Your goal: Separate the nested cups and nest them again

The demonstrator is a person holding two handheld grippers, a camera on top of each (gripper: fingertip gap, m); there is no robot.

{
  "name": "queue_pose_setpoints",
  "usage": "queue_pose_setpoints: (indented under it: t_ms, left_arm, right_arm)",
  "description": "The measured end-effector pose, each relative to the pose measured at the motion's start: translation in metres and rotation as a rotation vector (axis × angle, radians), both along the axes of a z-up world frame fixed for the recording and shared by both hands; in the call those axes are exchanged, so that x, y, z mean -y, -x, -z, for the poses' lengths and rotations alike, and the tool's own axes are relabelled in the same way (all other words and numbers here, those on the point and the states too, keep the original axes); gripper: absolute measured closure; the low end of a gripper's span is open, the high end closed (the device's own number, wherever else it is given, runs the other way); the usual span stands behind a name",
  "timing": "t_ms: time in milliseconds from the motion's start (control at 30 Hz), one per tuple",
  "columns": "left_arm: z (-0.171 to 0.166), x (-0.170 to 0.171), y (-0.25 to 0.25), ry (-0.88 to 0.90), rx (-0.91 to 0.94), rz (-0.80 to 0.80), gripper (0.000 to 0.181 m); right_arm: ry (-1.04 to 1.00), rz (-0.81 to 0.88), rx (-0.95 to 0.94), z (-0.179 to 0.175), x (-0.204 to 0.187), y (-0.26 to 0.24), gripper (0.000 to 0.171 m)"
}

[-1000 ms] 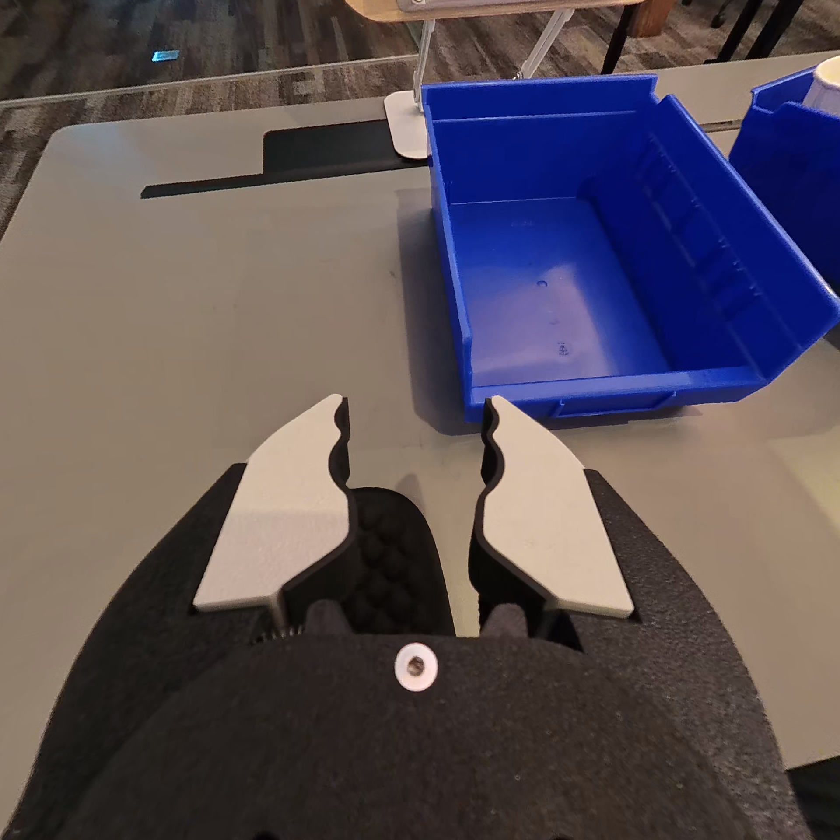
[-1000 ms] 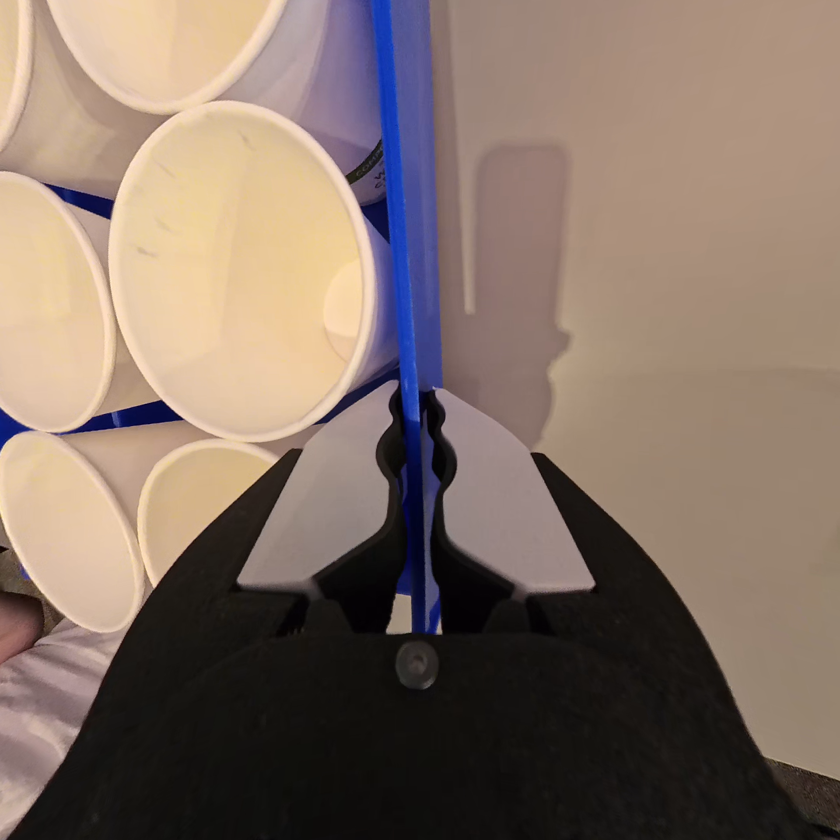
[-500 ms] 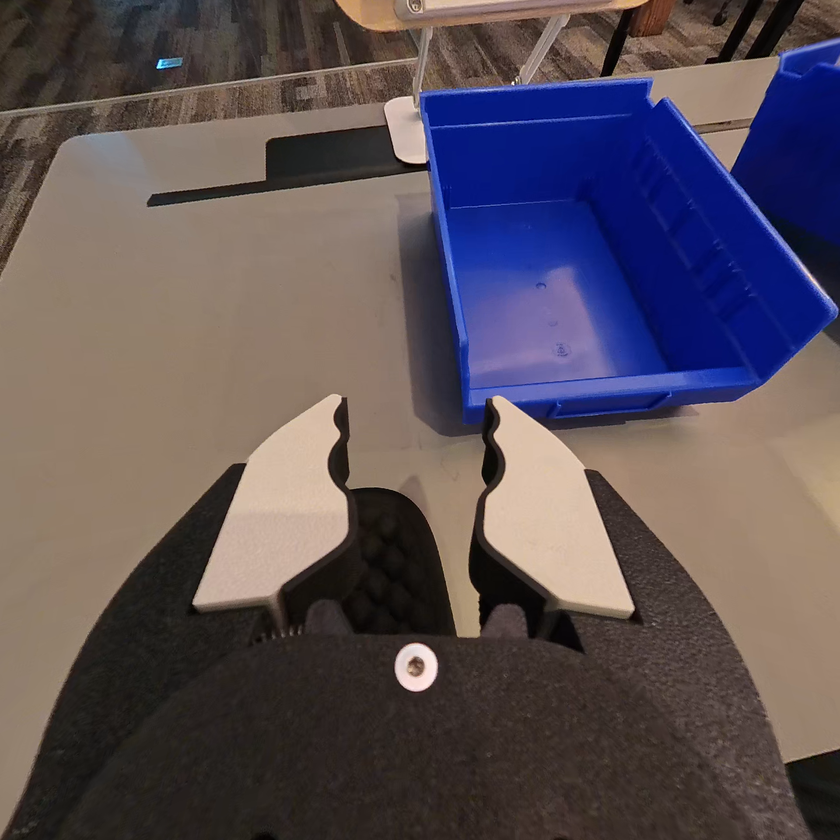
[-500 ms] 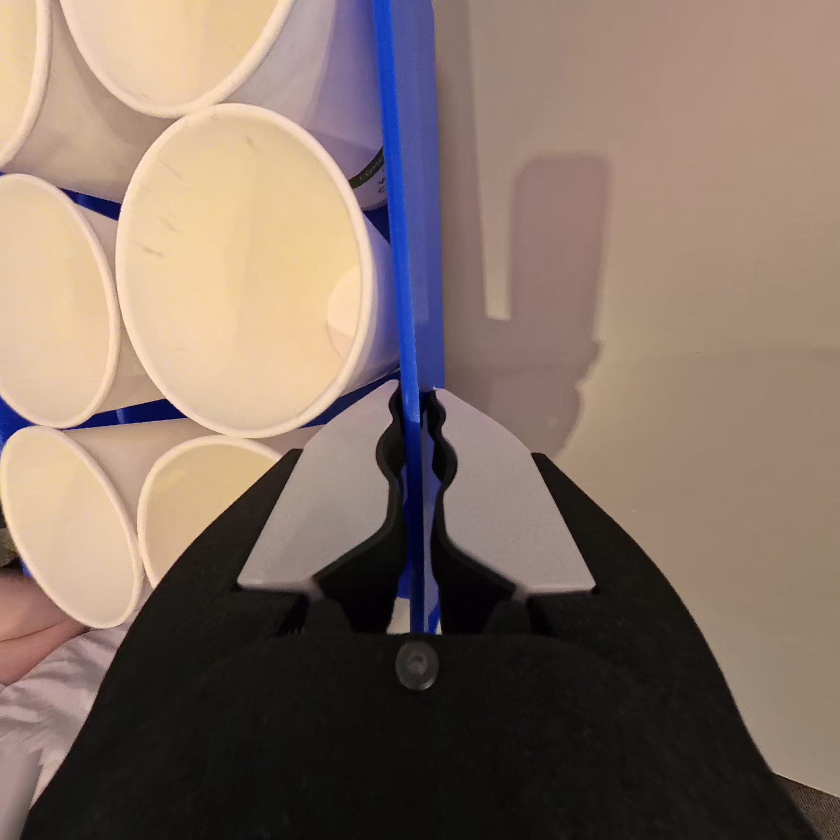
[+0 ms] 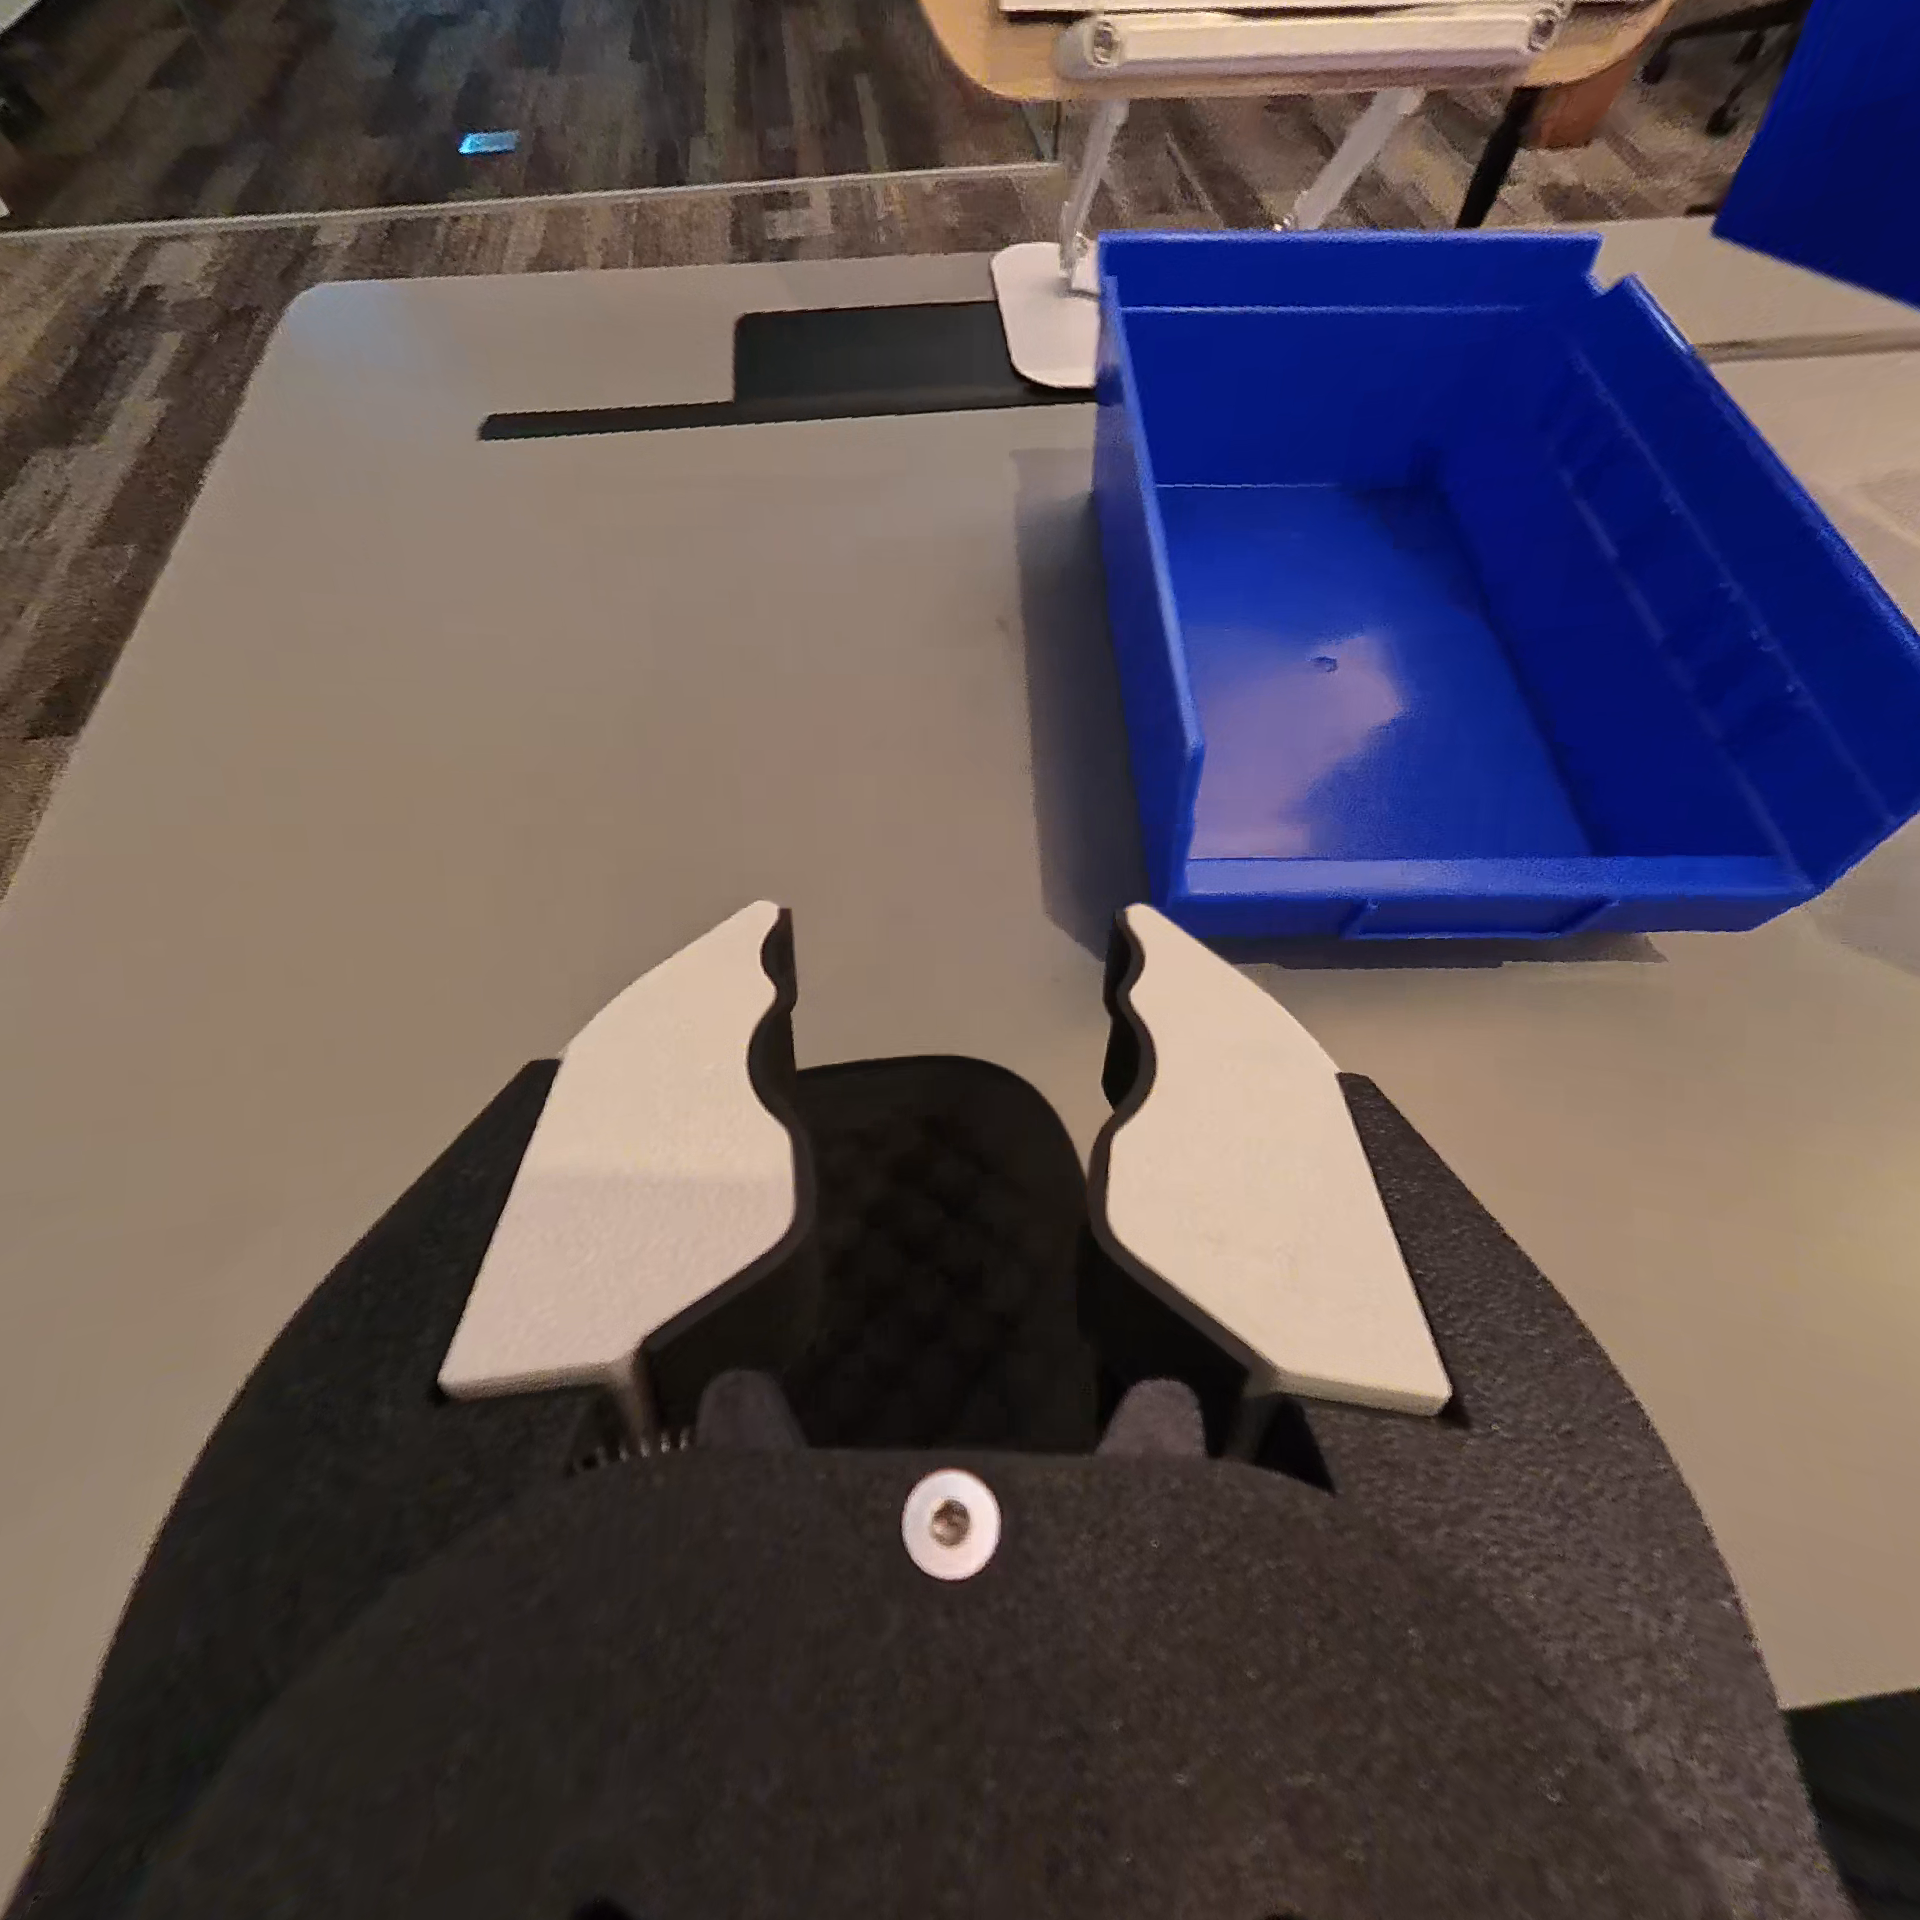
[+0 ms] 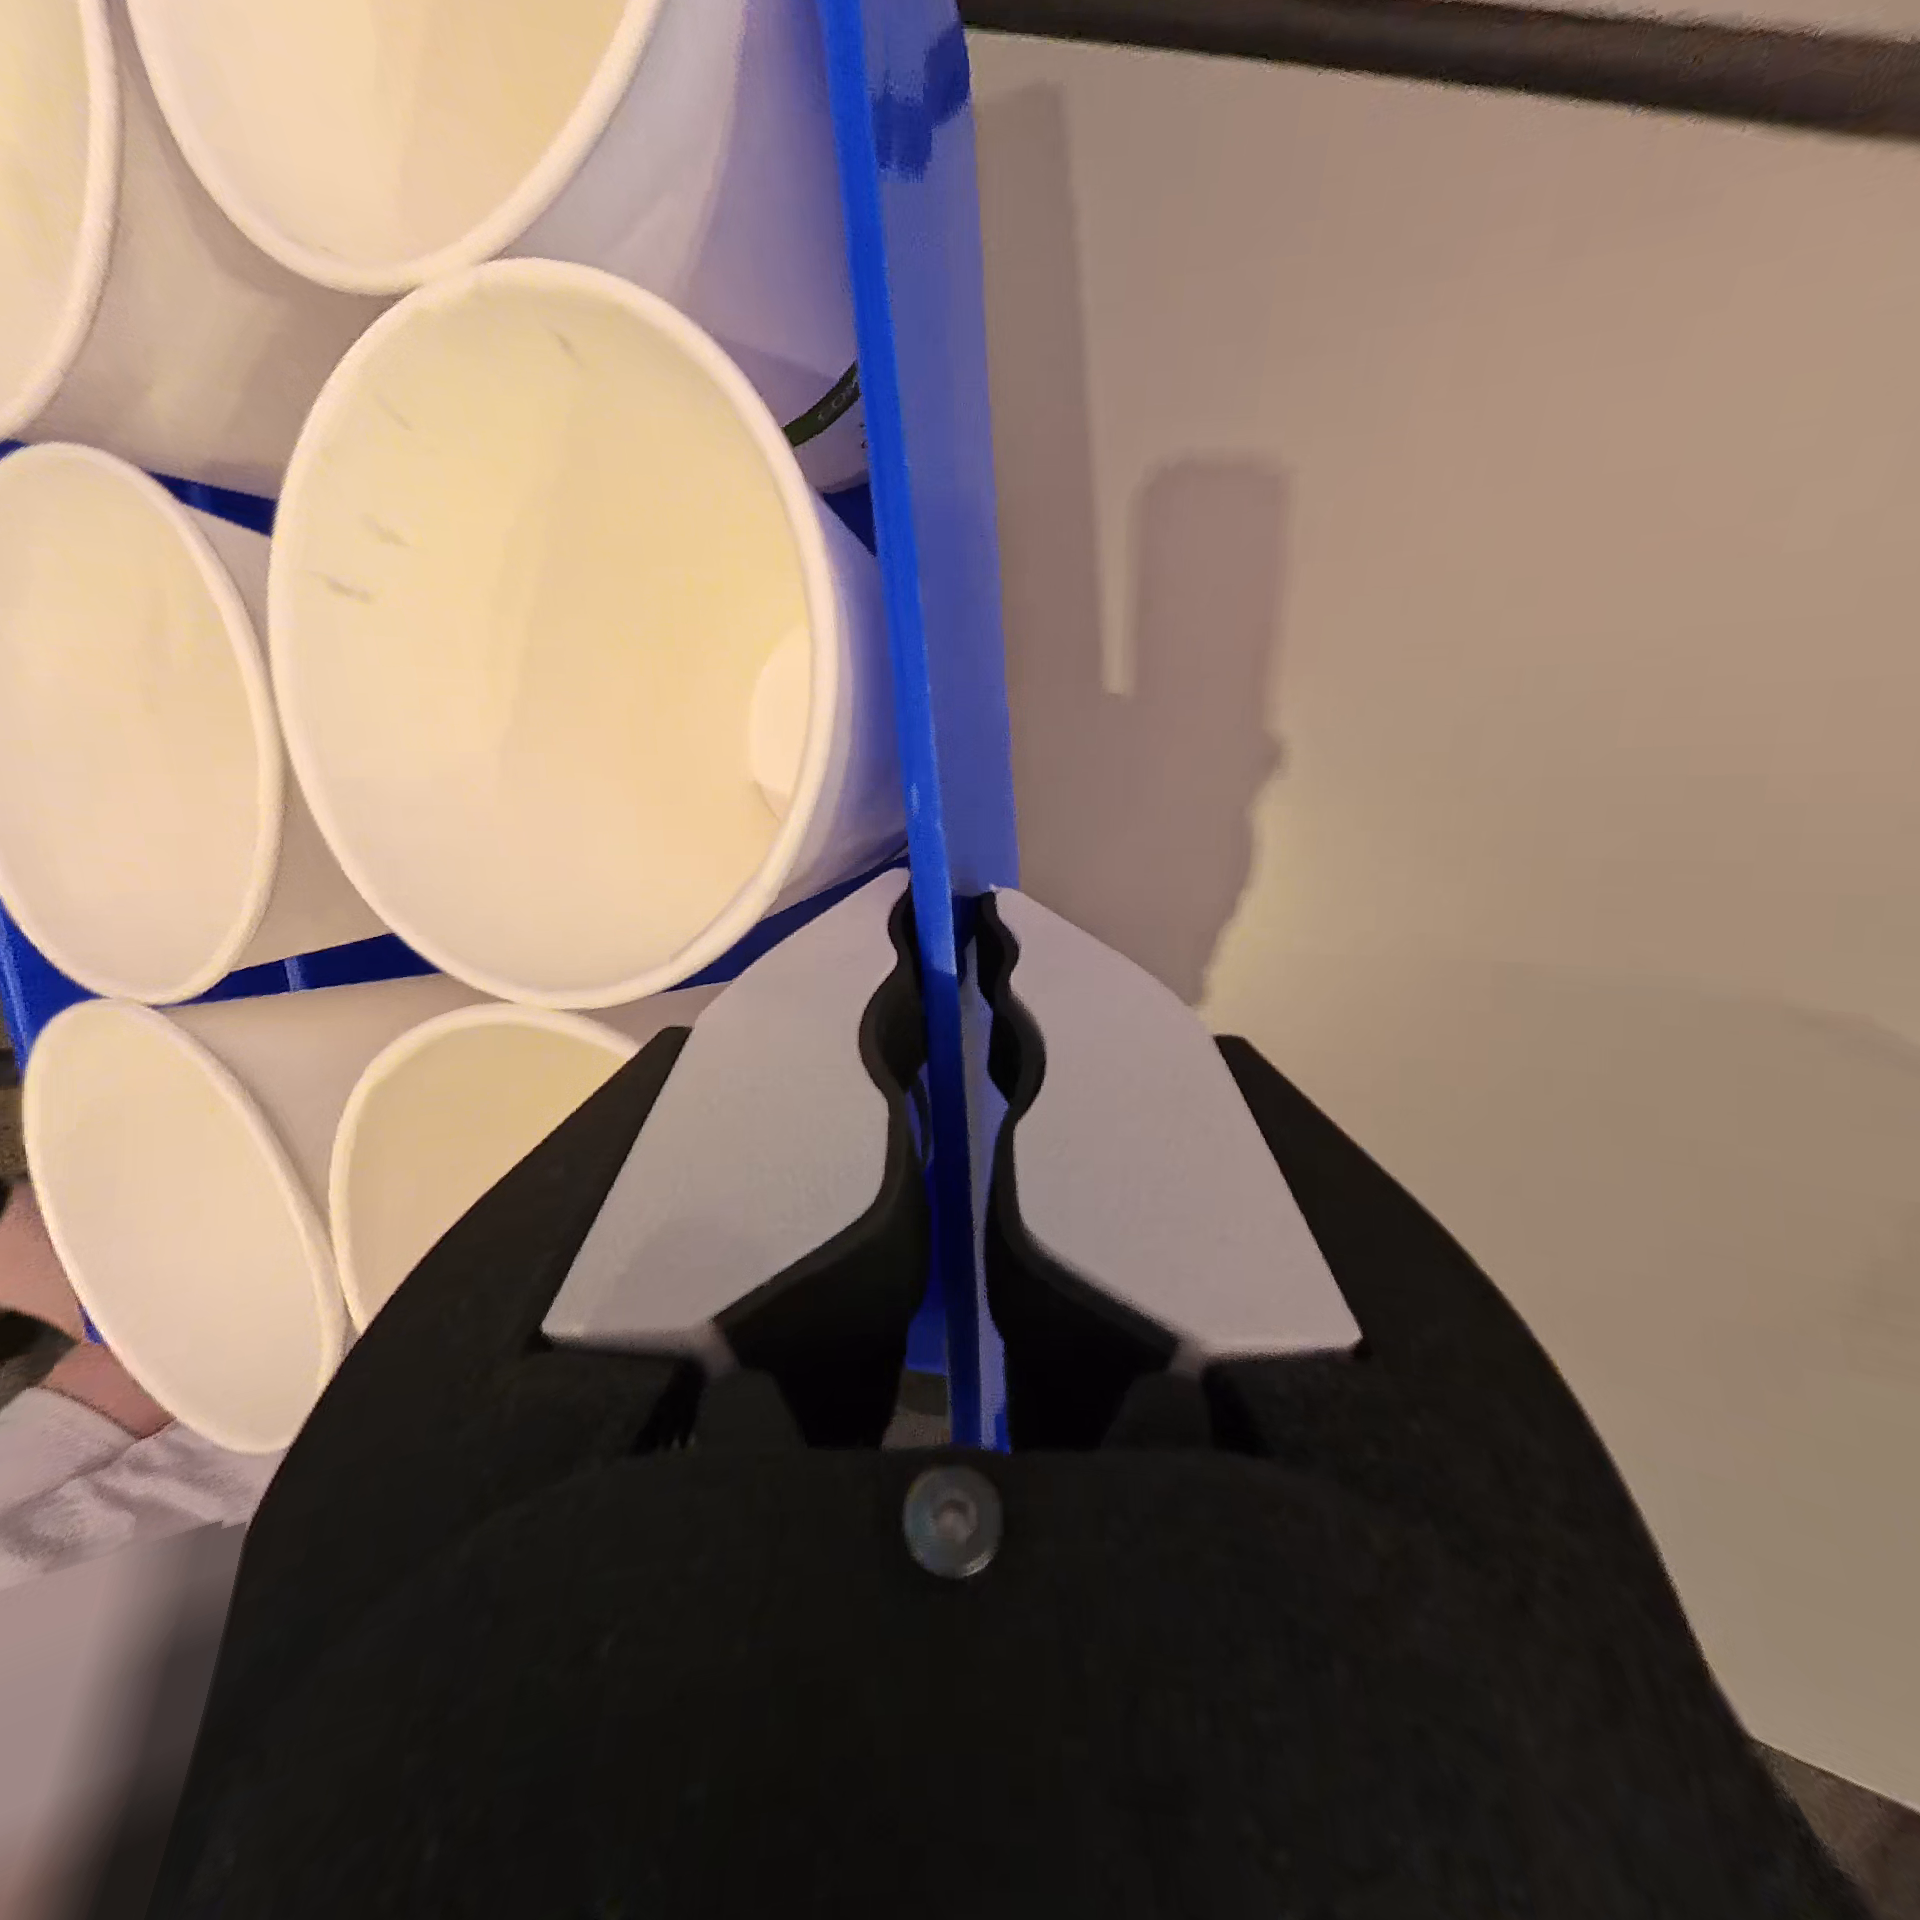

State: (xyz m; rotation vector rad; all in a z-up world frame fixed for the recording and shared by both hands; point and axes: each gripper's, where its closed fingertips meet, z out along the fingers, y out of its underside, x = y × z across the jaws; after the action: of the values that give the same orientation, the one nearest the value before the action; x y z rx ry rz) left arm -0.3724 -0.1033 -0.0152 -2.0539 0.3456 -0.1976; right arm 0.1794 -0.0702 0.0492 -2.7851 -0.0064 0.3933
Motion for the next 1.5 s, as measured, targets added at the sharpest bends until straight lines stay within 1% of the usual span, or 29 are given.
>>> queue_pose_setpoints:
  t_ms: [133, 233, 333, 433, 567, 667, 767, 867, 967, 1100, 1233, 1300, 1367, 1500]
  left_arm:
    - [-0.002, 0.006, 0.032, -0.009, 0.03, -0.059, 0.124]
    - [-0.001, 0.013, 0.058, -0.009, 0.044, -0.103, 0.124]
    - [0.003, 0.02, 0.083, 0.0, 0.051, -0.141, 0.125]
    - [0.007, 0.028, 0.108, 0.011, 0.05, -0.178, 0.125]
    - [0.01, 0.039, 0.142, 0.026, 0.04, -0.233, 0.125]
    - [0.011, 0.047, 0.169, 0.038, 0.028, -0.277, 0.125]
    - [0.009, 0.054, 0.191, 0.035, 0.028, -0.318, 0.125]
    - [0.01, 0.057, 0.207, 0.036, 0.031, -0.344, 0.125]
    - [0.012, 0.057, 0.214, 0.043, 0.029, -0.352, 0.125]
    - [0.018, 0.055, 0.215, 0.052, 0.027, -0.344, 0.125]
    - [0.027, 0.053, 0.213, 0.071, 0.026, -0.334, 0.125]
    - [0.03, 0.052, 0.211, 0.078, 0.024, -0.328, 0.125]
    - [0.031, 0.051, 0.209, 0.079, 0.025, -0.323, 0.125]
    - [0.033, 0.047, 0.204, 0.082, 0.028, -0.311, 0.125]
  right_arm:
    - [-0.021, -0.094, 0.017, -0.034, -0.027, 0.067, 0.163]
    - [-0.014, -0.192, 0.007, -0.046, -0.048, 0.133, 0.163]
    - [-0.008, -0.305, -0.032, -0.049, -0.069, 0.209, 0.163]
    - [-0.009, -0.423, -0.085, -0.046, -0.087, 0.288, 0.163]
    - [-0.005, -0.566, -0.171, -0.031, -0.105, 0.388, 0.163]
    - [-0.006, -0.627, -0.227, -0.017, -0.117, 0.449, 0.163]
    - [-0.023, -0.653, -0.246, 0.0, -0.131, 0.495, 0.163]
    - [-0.036, -0.651, -0.238, 0.02, -0.143, 0.526, 0.163]
    - [-0.016, -0.639, -0.233, 0.046, -0.149, 0.543, 0.163]
    - [0.002, -0.597, -0.214, 0.086, -0.158, 0.551, 0.163]
    - [0.019, -0.556, -0.139, 0.123, -0.164, 0.545, 0.163]
    - [0.012, -0.533, -0.099, 0.134, -0.168, 0.541, 0.162]
    - [-0.005, -0.493, -0.137, 0.136, -0.171, 0.543, 0.163]
    - [-0.036, -0.496, -0.116, 0.142, -0.173, 0.544, 0.163]
